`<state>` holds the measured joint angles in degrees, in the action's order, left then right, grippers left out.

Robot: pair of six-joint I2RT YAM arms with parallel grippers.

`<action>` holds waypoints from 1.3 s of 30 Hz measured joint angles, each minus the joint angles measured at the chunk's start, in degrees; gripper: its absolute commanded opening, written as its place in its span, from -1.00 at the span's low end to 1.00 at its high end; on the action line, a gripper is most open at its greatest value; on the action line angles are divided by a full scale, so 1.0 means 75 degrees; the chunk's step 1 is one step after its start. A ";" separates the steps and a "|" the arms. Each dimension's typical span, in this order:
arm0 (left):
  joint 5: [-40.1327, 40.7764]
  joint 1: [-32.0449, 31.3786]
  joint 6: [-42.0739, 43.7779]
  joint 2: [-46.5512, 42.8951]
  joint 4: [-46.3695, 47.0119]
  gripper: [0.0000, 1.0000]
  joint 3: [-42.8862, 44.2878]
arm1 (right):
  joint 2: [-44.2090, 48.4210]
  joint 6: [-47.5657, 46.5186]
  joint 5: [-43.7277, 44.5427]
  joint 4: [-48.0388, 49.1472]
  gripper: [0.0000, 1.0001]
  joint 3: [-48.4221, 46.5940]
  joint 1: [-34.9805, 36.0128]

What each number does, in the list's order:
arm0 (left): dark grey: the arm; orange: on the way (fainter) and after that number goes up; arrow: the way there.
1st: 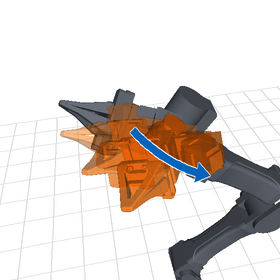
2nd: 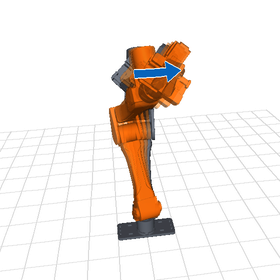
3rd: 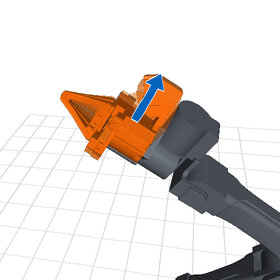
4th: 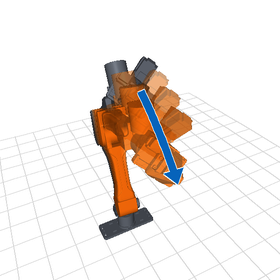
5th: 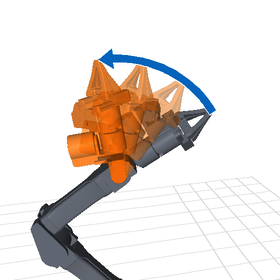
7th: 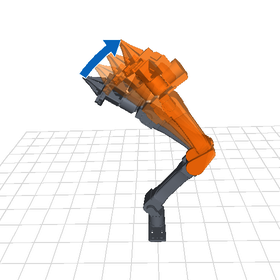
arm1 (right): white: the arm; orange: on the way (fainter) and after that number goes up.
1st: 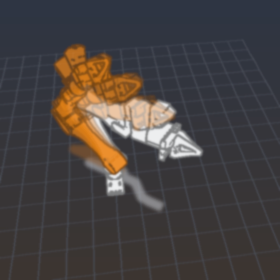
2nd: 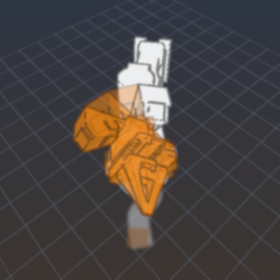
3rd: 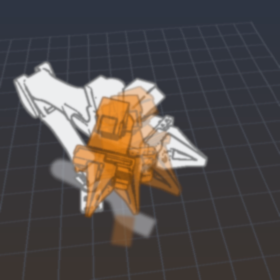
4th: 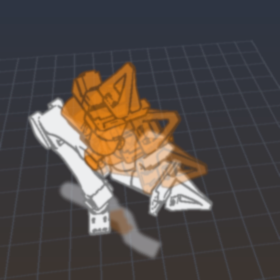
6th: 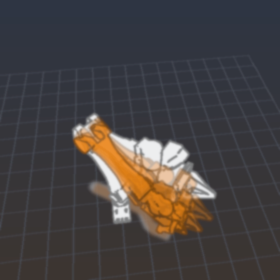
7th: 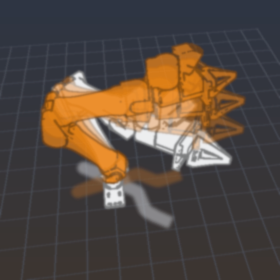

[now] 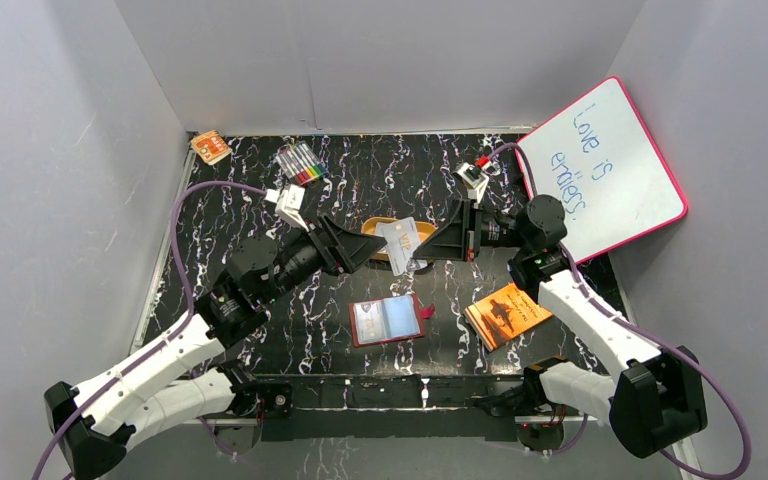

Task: Put the credit cards into the card holder
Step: Pick up the credit card from the storage box.

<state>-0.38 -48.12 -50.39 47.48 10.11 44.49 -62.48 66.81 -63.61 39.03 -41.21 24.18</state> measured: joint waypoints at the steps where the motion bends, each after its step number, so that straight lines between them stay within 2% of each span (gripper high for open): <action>1: -0.0082 0.0000 -0.0017 -0.0006 0.0047 0.46 -0.0044 | 0.0009 0.0125 -0.0017 0.0184 -1.00 0.0017 0.0000; 6: -0.0341 0.0000 -0.0076 -0.0009 0.0268 0.41 -0.0137 | 0.0035 0.0755 -0.0090 0.1043 -1.00 0.0163 0.0000; 11: -0.0455 0.0000 -0.0137 -0.0015 0.0428 0.40 -0.0230 | 0.0044 0.1064 -0.0114 0.1343 -1.00 0.0227 0.0029; 39: -0.0755 0.0000 -0.0373 0.0076 0.0857 0.39 -0.0469 | 0.0446 0.1049 -0.0058 0.1177 -1.00 0.0469 0.0050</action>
<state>-6.04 -48.12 -53.19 48.05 16.53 40.97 -59.13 74.67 -64.05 47.86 -37.69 24.56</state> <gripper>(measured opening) 0.697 0.020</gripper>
